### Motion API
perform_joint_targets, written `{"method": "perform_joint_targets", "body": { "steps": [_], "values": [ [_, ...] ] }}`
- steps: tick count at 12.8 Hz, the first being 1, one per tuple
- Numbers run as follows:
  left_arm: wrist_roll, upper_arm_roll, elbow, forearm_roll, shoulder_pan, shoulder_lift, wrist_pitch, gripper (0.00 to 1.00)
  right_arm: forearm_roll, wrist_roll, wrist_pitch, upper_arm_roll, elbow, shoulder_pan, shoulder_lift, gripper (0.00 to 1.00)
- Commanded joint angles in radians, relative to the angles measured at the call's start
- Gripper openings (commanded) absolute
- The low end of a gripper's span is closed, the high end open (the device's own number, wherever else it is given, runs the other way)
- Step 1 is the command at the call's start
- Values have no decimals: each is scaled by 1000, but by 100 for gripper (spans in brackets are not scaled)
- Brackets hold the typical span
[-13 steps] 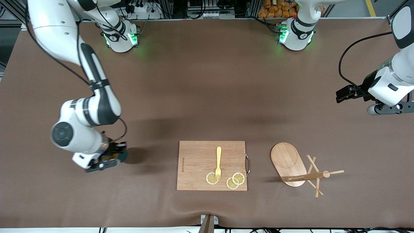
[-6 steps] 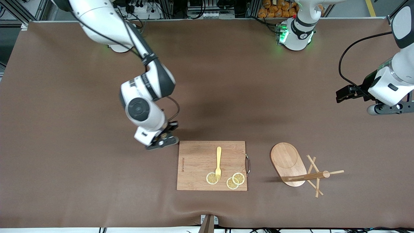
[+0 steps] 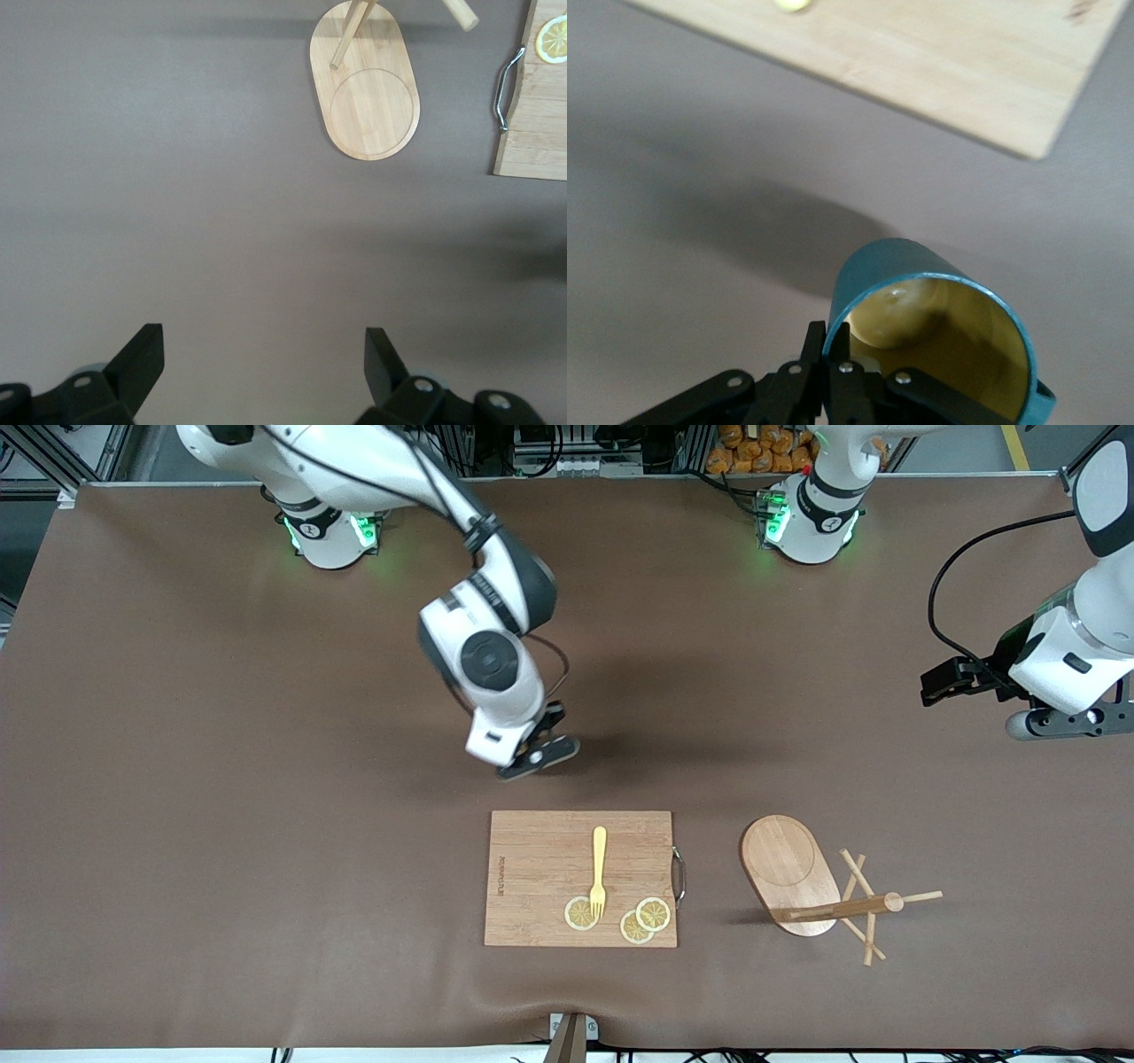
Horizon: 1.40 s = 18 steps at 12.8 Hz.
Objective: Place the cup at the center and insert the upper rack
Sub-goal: 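Carry the teal mug with the right gripper to the table center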
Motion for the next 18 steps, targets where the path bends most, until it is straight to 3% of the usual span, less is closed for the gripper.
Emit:
{"method": "perform_joint_targets", "body": {
  "steps": [1, 8, 18],
  "values": [
    [17, -3, 12, 8, 3, 0, -18, 100, 9, 113, 49, -13, -14, 92, 1, 0],
    [17, -5, 14, 21, 2, 4, -17, 100, -3, 388, 93, -14, -14, 273, 36, 0],
    [4, -11, 23, 21, -10, 6, -8, 100, -37, 494, 138, -25, -13, 368, 70, 0]
  ]
}}
